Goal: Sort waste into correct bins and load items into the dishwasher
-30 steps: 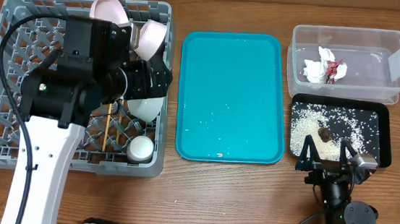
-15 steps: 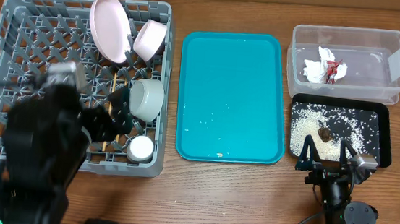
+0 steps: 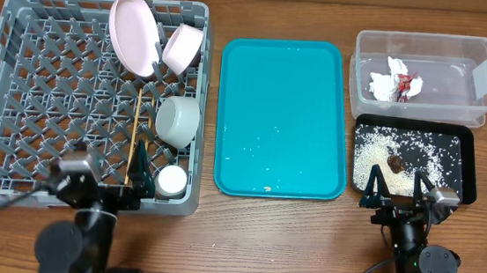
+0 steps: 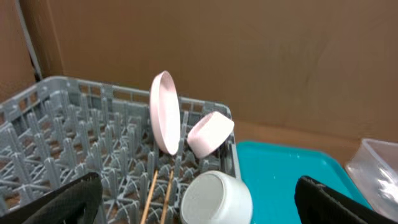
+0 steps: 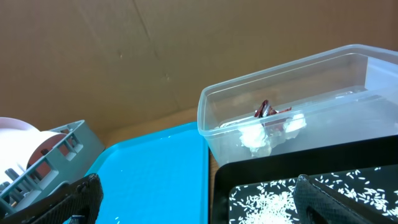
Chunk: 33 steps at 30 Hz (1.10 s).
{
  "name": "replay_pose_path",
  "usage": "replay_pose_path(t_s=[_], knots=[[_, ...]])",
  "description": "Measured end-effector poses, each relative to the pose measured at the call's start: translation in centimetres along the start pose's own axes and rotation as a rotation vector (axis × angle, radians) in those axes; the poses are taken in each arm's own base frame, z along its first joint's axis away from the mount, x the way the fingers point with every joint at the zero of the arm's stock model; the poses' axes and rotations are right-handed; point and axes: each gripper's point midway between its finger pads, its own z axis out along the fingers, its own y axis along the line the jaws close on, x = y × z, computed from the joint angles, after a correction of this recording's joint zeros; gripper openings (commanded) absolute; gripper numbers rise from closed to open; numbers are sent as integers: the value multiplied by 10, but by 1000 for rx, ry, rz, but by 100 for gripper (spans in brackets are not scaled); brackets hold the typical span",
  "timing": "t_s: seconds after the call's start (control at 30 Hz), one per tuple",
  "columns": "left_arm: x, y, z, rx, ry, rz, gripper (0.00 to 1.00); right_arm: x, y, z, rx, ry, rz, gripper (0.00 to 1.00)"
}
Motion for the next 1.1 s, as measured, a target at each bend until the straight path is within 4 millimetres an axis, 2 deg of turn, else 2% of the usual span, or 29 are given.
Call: replay_pose_path(t_s=[0.23, 0.57, 0.77, 0.9, 1.1], knots=[[34, 7, 7, 20, -114, 20, 100, 0, 0, 0, 0, 0, 0, 100], [76, 15, 25, 11, -81, 96, 100, 0, 0, 0, 1, -1, -1, 100], [109, 21, 33, 2, -17, 128, 100, 0, 0, 0, 0, 0, 0, 100], [119, 23, 35, -1, 4, 140, 100, 0, 0, 0, 1, -1, 0, 100], [118, 23, 35, -1, 1, 146, 100, 0, 0, 0, 1, 0, 0, 100]])
